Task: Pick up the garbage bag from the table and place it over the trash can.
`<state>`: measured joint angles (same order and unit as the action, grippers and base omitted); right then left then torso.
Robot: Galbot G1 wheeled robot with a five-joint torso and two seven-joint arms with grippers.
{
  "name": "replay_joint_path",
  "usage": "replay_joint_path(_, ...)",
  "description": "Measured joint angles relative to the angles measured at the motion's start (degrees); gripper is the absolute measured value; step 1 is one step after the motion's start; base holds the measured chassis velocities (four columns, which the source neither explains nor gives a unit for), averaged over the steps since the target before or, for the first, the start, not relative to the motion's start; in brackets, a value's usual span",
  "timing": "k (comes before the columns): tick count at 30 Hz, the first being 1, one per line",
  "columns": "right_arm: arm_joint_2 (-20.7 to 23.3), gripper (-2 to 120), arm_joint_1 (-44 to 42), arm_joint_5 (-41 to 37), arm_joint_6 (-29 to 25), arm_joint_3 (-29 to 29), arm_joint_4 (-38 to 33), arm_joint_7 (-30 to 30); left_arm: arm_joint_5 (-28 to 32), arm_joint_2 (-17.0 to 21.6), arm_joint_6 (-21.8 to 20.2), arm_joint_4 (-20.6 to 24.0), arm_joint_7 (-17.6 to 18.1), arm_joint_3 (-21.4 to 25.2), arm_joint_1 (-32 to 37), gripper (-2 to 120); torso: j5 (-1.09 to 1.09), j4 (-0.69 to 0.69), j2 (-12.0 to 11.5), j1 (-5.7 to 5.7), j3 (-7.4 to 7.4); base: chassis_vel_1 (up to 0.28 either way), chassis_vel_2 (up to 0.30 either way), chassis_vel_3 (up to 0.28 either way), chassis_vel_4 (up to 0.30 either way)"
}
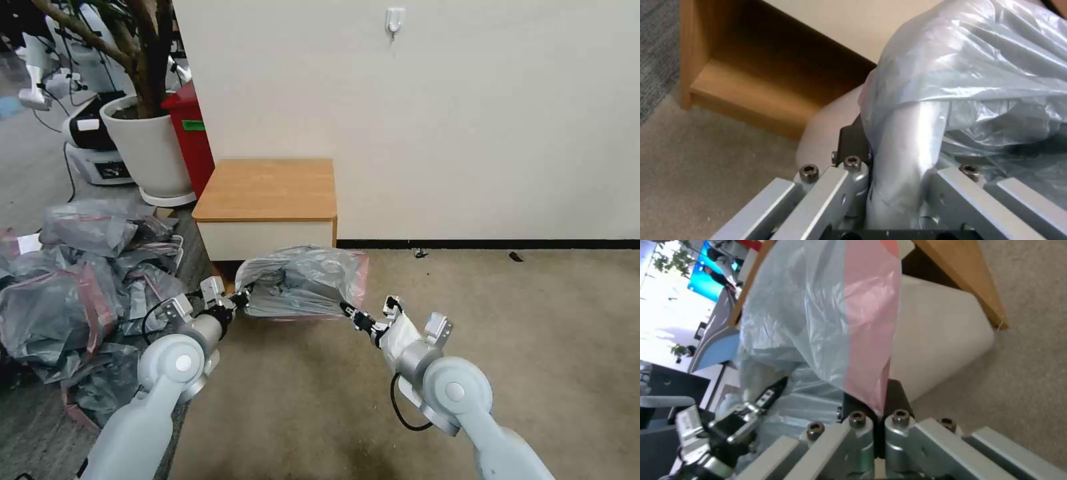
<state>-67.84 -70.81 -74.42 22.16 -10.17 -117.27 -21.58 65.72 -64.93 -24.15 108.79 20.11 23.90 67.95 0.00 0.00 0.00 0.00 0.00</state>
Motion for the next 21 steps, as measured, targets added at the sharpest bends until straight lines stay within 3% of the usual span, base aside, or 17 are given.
replay_joint_path(13,0.23,0,-2.87,0.28,-0.08,-0.34,-4.22,-0.31,-0.12,-1.81,2.00,-1.47,2.43,-1.48,-0.63,2,0.00,-0.01,0.00,0.00,0.00,0.000,0.000,0.000,0.000)
replay_joint_path(19,0.52,0,-3.59,0.73,-0.37,-1.23,-2.93,-0.01,1.87,-1.62,-0.21,-0.38,2.56,-0.70,0.03,2,0.00,-0.01,0.00,0.00,0.00,0.000,0.000,0.000,0.000)
replay_joint_path(21,0.68,0,-3.70,1.44,-0.87,-1.39,-1.71,0.19,3.26,-1.21,-2.62,0.87,2.54,0.23,1.20,2,0.00,0.00,0.00,0.00,0.00,0.000,0.000,0.000,0.000)
